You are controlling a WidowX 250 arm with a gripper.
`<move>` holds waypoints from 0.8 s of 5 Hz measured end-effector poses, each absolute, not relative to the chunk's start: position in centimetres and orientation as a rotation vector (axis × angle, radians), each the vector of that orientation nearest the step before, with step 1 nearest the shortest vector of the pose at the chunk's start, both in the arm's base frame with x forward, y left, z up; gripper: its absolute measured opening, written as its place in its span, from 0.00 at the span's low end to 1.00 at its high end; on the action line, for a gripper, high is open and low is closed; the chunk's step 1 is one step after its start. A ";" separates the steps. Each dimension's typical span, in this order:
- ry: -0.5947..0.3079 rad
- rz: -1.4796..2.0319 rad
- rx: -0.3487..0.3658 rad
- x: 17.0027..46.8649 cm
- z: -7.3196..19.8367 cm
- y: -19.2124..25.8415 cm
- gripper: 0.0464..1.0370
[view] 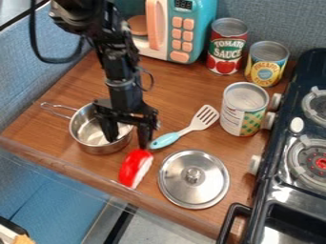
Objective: Move the silver pot to the front of the microwave oven
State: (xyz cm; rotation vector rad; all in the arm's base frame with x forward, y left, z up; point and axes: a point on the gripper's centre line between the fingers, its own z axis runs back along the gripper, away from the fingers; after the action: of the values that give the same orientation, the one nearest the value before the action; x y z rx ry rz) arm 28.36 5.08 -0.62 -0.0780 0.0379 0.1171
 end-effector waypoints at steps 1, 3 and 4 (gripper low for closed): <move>0.046 0.078 -0.070 28.0 -1.0 4.0 0.62; 0.038 0.068 -0.055 27.8 -0.4 3.9 0.11; 0.030 0.037 -0.051 27.9 0.8 4.1 0.04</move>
State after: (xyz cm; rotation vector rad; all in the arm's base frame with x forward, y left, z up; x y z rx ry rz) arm 27.87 4.10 0.83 -0.0507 0.0300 0.0374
